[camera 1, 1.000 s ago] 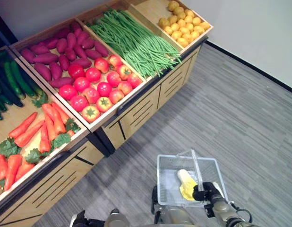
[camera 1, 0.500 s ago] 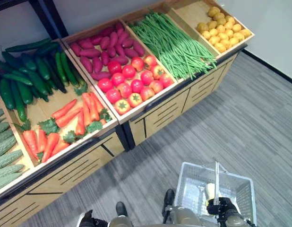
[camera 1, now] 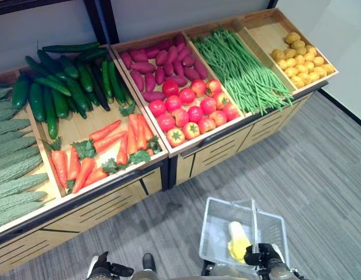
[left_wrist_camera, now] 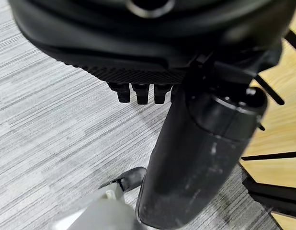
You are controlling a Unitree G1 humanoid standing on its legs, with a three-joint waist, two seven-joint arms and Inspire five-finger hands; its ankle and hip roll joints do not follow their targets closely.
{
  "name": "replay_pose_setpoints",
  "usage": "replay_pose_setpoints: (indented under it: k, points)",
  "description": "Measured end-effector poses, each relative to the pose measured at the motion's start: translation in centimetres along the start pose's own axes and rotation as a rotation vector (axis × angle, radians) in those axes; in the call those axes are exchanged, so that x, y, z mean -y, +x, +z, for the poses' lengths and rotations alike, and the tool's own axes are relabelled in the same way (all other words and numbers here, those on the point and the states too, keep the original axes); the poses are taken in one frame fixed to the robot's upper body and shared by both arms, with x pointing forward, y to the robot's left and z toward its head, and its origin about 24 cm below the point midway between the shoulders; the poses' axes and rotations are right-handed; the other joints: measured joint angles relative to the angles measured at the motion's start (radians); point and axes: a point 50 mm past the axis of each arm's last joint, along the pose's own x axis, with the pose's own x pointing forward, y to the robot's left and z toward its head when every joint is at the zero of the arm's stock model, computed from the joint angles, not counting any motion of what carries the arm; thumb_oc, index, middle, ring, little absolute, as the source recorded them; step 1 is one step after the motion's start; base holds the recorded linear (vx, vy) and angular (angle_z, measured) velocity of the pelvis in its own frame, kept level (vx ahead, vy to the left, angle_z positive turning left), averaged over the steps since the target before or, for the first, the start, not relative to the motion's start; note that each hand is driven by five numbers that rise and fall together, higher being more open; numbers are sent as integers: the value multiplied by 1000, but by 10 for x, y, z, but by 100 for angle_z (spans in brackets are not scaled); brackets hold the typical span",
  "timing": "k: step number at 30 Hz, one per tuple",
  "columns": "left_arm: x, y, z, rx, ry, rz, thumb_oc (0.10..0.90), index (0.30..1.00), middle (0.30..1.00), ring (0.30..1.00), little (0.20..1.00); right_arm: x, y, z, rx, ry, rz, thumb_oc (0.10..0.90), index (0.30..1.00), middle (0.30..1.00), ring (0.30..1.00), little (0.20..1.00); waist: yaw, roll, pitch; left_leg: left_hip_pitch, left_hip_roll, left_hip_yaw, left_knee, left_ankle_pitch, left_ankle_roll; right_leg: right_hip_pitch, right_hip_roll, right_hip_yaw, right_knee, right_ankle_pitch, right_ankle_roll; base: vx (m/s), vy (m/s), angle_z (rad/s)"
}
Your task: Get the vegetables into the basket
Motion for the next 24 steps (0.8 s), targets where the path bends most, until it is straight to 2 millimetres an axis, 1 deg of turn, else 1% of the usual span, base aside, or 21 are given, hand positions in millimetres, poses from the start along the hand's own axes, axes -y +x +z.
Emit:
replay_pose_setpoints:
  k: [1, 2, 3, 4, 5, 6, 7, 8, 9, 10, 11, 13, 14, 15, 16, 17, 18, 19, 20, 22, 24]
  points:
    - [-1, 0, 0, 1, 1, 3, 900, 1000, 1000, 1000, 1000, 0, 0, 1, 2, -1, 4, 400, 300, 300, 300, 300, 2, -8, 3, 3, -13, -1, -3, -8, 4, 8, -9, -3, 3, 2, 3, 24, 182, 10]
    - [-1, 0, 1, 2, 1, 2, 900, 1000, 1000, 1000, 1000, 0, 0, 1, 1, -3, 6, 400, 300, 300, 300, 300, -1, -14, 5, 6, -12, -9, -3, -12, 13, 9, -15, -5, 16, 1, 5, -3, 82, 10]
    - [-1, 0, 1, 2, 1, 3, 900, 1000, 1000, 1000, 1000, 0, 0, 1, 1, -3, 7, 400, 300, 300, 300, 300, -2, -16, 4, 12, -15, -12, -4, -13, 13, 7, -21, -3, 30, 0, 6, -18, 123, 11]
    - [-3, 1, 1, 4, 2, 6, 900, 1000, 1000, 1000, 1000, -1, 0, 1, 1, -5, 15, 400, 300, 300, 300, 300, -1, -28, 4, 13, -23, -13, -7, -18, 20, 6, -28, -3, 41, 3, 11, -33, 98, 6]
    - [-4, 1, 2, 7, 1, 9, 900, 1000, 1000, 1000, 1000, -2, 1, 3, 8, -4, 16, 400, 300, 300, 300, 300, -1, -36, 9, 15, -27, -14, -7, -22, 21, -7, -38, 1, 74, 3, 13, -17, 63, 10]
    - [-4, 1, 4, 12, 3, 9, 900, 1000, 1000, 1000, 1000, -2, 1, 7, 16, -2, 15, 400, 300, 300, 300, 300, 0, -36, 15, 13, -28, -21, -5, -19, 29, -28, -52, 14, 122, 3, 14, 15, 45, 18]
    - [-4, 2, 7, 19, 4, 8, 900, 1000, 1000, 1000, 1000, -2, 2, 9, 19, 3, 11, 400, 300, 300, 300, 300, -1, -38, 19, 12, -30, -35, -5, -18, 35, -50, -59, 40, 172, 2, 14, 38, 35, 33]
    - [-4, 2, 10, 28, 6, 7, 900, 1000, 1000, 1000, 1000, -2, 2, 9, 19, 8, 5, 400, 300, 300, 300, 300, -7, -27, 29, 15, -31, -66, -5, -9, 55, -85, -57, 99, 234, -19, 26, 32, 24, 67]
    - [-5, 3, 15, 40, 5, 9, 900, 1000, 1000, 1000, 1000, -5, 1, 10, 23, 16, 6, 400, 300, 300, 300, 300, -14, -29, 29, 11, -28, -109, -15, 2, 68, -97, -26, 221, 249, -68, 53, 56, -30, 80]
    - [-7, 3, 17, 43, 8, 14, 900, 1000, 1000, 1000, 1000, -7, 1, 8, 16, 15, 10, 400, 300, 300, 300, 300, -14, -36, 29, 9, -29, -121, -24, 12, 68, -96, -12, 263, 210, -73, 56, 62, -55, 81]
    - [-10, 4, 16, 42, 12, 18, 900, 1000, 1000, 1000, 1000, -10, 1, 9, 19, 13, 19, 400, 300, 300, 300, 300, -6, -45, 31, 7, -36, -142, -25, 16, 68, -95, -17, 261, 153, -71, 54, 71, -86, 59]
    - [-14, 4, 14, 33, 14, 28, 900, 1000, 1000, 1000, 1000, -14, 0, 10, 23, -1, 34, 400, 300, 300, 300, 300, -5, -42, 37, 2, -38, -187, -25, 20, 61, -70, -7, 264, 10, -42, 51, 39, -107, 69]
    - [-17, 4, 10, 22, 12, 37, 900, 1000, 1000, 1000, 1000, -16, 0, 10, 22, 2, 39, 400, 300, 300, 300, 300, -2, -43, 38, 4, -41, -201, -24, 21, 53, -58, -8, 251, -38, -13, 48, 34, -124, 74]
    - [-21, 4, 5, 8, 15, 47, 900, 1000, 1000, 1000, 1000, -17, 0, 10, 21, 4, 41, 400, 300, 300, 300, 300, 0, -48, 39, 7, -50, -218, -24, 28, 33, -48, -10, 248, -52, 8, 49, 45, -148, 73]
    - [-25, 4, 0, -4, 17, 56, 900, 1000, 1000, 1000, 1000, -18, -1, 8, 16, 4, 42, 400, 300, 300, 300, 300, -2, -64, 39, 20, -61, -237, -23, 23, 17, -27, -12, 255, -55, 54, 35, 49, -179, 58]
    - [-21, 3, -4, -15, 10, 47, 900, 1000, 1000, 1000, 1000, -14, 0, 10, 18, 1, 32, 400, 300, 300, 300, 300, 6, -33, 52, 27, -39, -245, -16, 18, 5, -8, 5, 250, -62, 73, 30, 65, -228, 32]
    - [-19, 1, -9, -29, -3, 45, 900, 1000, 1000, 1000, 1000, -11, 1, 11, 24, -3, 29, 400, 300, 300, 300, 300, 17, -10, 53, 28, -19, -241, -9, 8, -12, 1, 26, 244, -78, 70, 22, 64, -219, -4]
    - [-16, 0, -16, -49, -14, 41, 900, 1000, 1000, 1000, 1000, -10, 1, 13, 30, -5, 30, 400, 300, 300, 300, 300, 22, 12, 55, 28, 4, -237, -2, 4, -20, 5, 48, 239, -79, 66, 15, 64, -191, -10]
    - [-14, -2, -22, -69, -20, 37, 900, 1000, 1000, 1000, 1000, -9, 1, 13, 33, -6, 32, 400, 300, 300, 300, 300, 22, 29, 52, 29, 22, -238, 1, 2, -27, 9, 66, 232, -79, 60, 5, 58, -154, -1]
    - [-7, -4, -26, -81, -25, 19, 900, 1000, 1000, 1000, 1000, -4, 2, 12, 33, -10, 23, 400, 300, 300, 300, 300, 20, 49, 50, 28, 51, -232, 12, 6, -33, 22, 93, 216, -79, 54, -18, 45, -152, 16]
    - [-2, -4, -27, -86, -47, 9, 900, 1000, 1000, 1000, 1000, 1, 2, 12, 36, -14, 13, 400, 300, 300, 300, 300, 19, 54, 49, 28, 70, -230, 21, 6, -33, 29, 111, 204, -84, 41, -30, 45, -130, 12]
